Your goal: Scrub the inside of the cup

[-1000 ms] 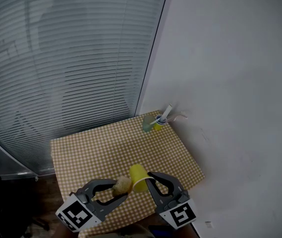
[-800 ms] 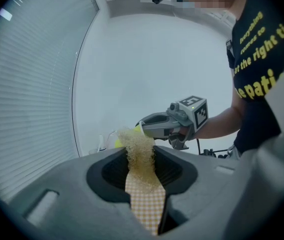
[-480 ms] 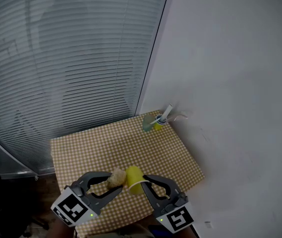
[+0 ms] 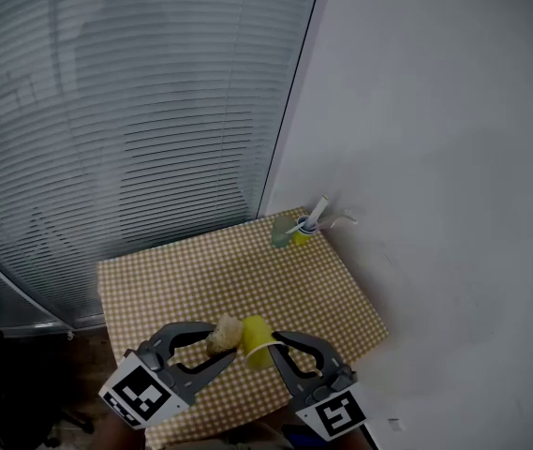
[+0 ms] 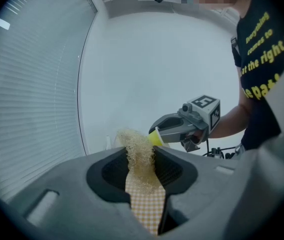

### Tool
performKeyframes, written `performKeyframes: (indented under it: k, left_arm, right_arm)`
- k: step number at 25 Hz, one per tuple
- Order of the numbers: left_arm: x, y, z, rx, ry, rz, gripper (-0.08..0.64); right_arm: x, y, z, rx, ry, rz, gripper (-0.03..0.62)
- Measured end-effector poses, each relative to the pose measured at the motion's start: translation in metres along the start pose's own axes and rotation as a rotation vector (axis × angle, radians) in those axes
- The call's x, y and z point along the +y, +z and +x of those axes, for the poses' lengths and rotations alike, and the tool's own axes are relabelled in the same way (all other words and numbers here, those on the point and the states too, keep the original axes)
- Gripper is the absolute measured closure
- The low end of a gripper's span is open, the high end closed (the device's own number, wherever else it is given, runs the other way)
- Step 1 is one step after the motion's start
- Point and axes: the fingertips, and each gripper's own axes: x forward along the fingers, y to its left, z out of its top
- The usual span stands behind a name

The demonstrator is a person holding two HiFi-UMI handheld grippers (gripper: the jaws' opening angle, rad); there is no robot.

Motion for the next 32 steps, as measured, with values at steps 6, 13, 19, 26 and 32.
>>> performKeyframes:
  k: [6, 13, 19, 26, 32]
  left_arm:
    - [-0.012, 0.005, -0.003, 0.005, -0.022, -0.011, 0.425]
    - [-0.017, 0.013, -0.006, -0.001, -0.036, -0.015, 0.425]
    - [-0.005, 0.008, -0.004, -0.004, -0.006, 0.004, 0.425]
    - [0.013, 0.009, -0.007, 0.000, 0.046, 0.011, 0.425]
    - [0.016, 0.010, -0.010, 0.006, 0.059, 0.020, 0.425]
  right_arm:
    - [0.000, -0.011, 0.001, 0.055, 0.013, -0.029, 0.566]
    - [-0.004, -0.009, 0.003, 0.049, 0.001, -0.023, 0.566]
    - [0.004, -0.009, 0.000, 0.082, 0.026, -0.047, 0.566]
    - [0.017, -0.005, 0.000, 0.104, 0.059, -0.062, 0.566]
    - [0.018, -0.002, 0.000, 0.093, 0.063, -0.058, 0.566]
